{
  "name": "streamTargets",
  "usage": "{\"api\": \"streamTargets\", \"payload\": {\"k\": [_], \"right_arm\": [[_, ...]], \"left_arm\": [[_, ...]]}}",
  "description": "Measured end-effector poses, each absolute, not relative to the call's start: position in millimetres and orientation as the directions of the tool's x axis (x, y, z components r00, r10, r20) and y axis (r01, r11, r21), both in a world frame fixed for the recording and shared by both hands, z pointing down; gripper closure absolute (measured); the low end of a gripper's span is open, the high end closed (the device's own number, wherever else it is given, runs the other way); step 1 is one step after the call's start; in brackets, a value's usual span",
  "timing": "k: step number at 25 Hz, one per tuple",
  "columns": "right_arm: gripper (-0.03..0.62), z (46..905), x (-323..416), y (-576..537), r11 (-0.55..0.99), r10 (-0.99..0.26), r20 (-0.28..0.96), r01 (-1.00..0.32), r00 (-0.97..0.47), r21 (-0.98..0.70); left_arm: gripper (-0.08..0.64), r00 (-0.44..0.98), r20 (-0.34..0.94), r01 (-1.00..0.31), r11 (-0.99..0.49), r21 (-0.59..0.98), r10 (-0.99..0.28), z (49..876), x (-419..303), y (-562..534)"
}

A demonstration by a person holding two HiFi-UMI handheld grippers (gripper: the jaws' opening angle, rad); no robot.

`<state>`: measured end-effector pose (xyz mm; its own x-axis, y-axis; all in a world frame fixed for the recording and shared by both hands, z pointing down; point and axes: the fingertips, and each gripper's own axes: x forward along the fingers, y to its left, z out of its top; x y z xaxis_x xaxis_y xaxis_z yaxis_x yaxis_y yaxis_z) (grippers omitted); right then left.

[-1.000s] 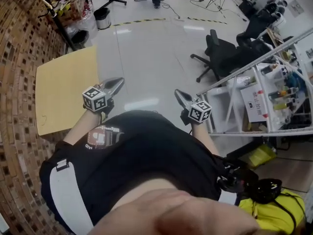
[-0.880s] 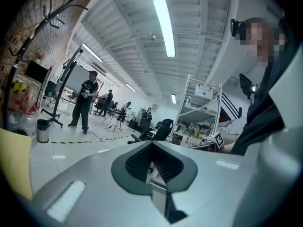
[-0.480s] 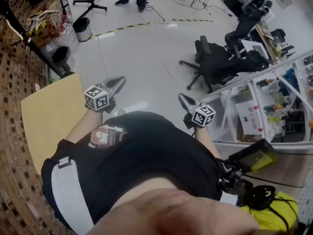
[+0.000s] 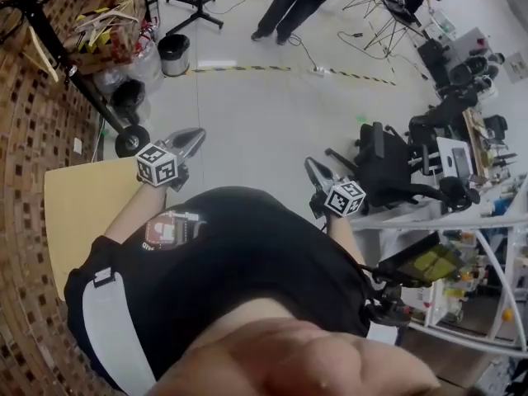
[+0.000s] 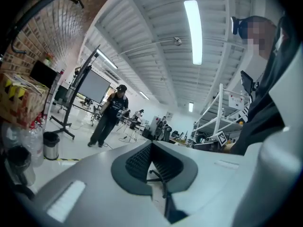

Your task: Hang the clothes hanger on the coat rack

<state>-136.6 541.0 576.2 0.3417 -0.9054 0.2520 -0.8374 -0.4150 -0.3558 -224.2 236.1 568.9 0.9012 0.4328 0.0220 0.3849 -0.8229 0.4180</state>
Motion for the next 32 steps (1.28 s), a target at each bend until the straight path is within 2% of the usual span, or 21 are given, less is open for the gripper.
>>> {"api": "streamTargets", "payload": {"k": [7, 11, 15, 18, 26, 32], "right_arm": [[0.578, 595, -13, 457, -0.240, -0.958, 0.244, -0.883, 0.149, -0.404], [0.575, 595, 69, 397, -0.093, -0.972, 0.236, -0.908, -0.007, -0.408], [0.526, 588, 136, 340, 0.054, -0.955, 0.239, -0.896, -0.176, -0.441], [0.520, 584, 176, 296, 0.136, -0.936, 0.236, -0.885, -0.262, -0.445], [0.486, 598, 197, 159, 0.279, -0.859, 0.268, -0.837, -0.437, -0.471], [0.477, 599, 204, 36, 0.307, -0.842, 0.282, -0.839, -0.460, -0.450]], "left_arm": [[0.566, 0.971, 0.076, 0.179, -0.898, 0.402, 0.227, 583, -176, 168], [0.566, 0.995, 0.070, 0.033, -0.922, 0.386, 0.066, 574, -134, 133], [0.566, 0.996, 0.076, -0.080, -0.922, 0.378, -0.056, 562, -93, 118], [0.566, 0.990, 0.075, -0.140, -0.921, 0.364, -0.121, 555, -63, 105], [0.566, 0.968, 0.105, -0.248, -0.911, 0.330, -0.226, 568, -45, 33], [0.566, 0.975, 0.058, -0.223, -0.919, 0.327, -0.216, 575, -18, -81]]}}
